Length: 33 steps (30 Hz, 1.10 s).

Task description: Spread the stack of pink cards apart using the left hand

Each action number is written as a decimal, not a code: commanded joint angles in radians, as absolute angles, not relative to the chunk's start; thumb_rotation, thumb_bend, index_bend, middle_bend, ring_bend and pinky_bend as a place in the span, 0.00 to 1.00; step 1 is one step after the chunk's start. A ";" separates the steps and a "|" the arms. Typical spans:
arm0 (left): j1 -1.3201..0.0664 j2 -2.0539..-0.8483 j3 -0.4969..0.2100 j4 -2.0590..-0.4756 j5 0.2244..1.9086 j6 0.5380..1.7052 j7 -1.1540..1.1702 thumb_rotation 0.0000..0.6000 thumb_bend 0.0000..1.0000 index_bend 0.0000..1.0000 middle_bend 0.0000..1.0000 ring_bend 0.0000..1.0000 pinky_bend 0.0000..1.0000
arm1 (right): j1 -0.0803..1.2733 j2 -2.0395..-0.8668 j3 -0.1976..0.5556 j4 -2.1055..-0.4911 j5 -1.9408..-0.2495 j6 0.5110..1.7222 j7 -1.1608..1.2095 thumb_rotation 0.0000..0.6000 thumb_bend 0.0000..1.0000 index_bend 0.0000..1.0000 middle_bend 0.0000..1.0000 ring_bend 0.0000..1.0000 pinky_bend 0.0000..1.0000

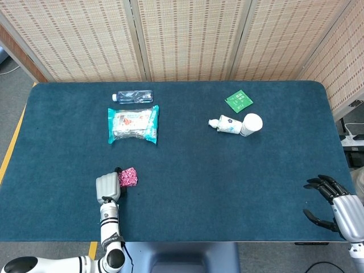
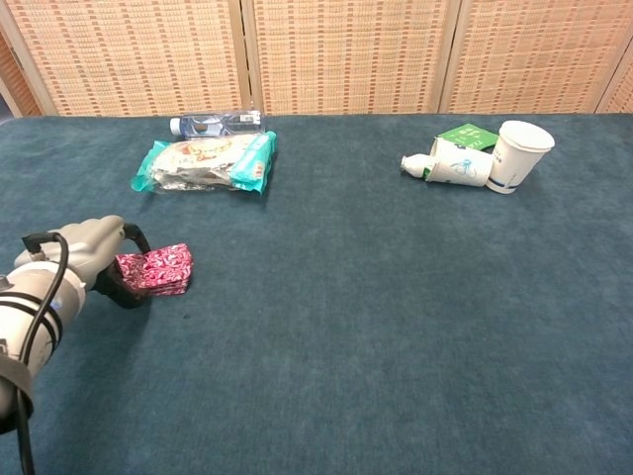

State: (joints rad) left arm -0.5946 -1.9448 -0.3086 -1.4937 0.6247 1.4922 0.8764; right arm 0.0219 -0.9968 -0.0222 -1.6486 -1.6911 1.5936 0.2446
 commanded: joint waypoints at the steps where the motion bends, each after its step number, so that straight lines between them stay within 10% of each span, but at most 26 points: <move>1: -0.587 -1.936 -0.301 -1.502 0.636 1.492 0.872 1.00 0.38 0.42 1.00 1.00 1.00 | 0.022 -0.996 -0.023 -1.649 -1.692 1.593 0.245 1.00 0.13 0.34 0.25 0.16 0.32; 20: -0.472 -1.600 -0.196 -1.706 0.779 1.412 0.743 1.00 0.37 0.46 1.00 1.00 1.00 | 0.025 -0.998 -0.026 -1.652 -1.688 1.580 0.229 1.00 0.13 0.34 0.25 0.16 0.32; 33: -0.455 -1.502 -0.145 -1.465 0.781 1.177 0.583 1.00 0.37 0.46 1.00 1.00 1.00 | 0.025 -1.002 -0.027 -1.653 -1.687 1.576 0.217 1.00 0.13 0.34 0.25 0.16 0.32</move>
State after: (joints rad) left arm -0.4537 -1.5033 -0.1513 -1.5143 0.7855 1.2170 0.6135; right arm 0.0248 -1.0025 -0.0272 -1.6533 -1.6874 1.5761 0.2168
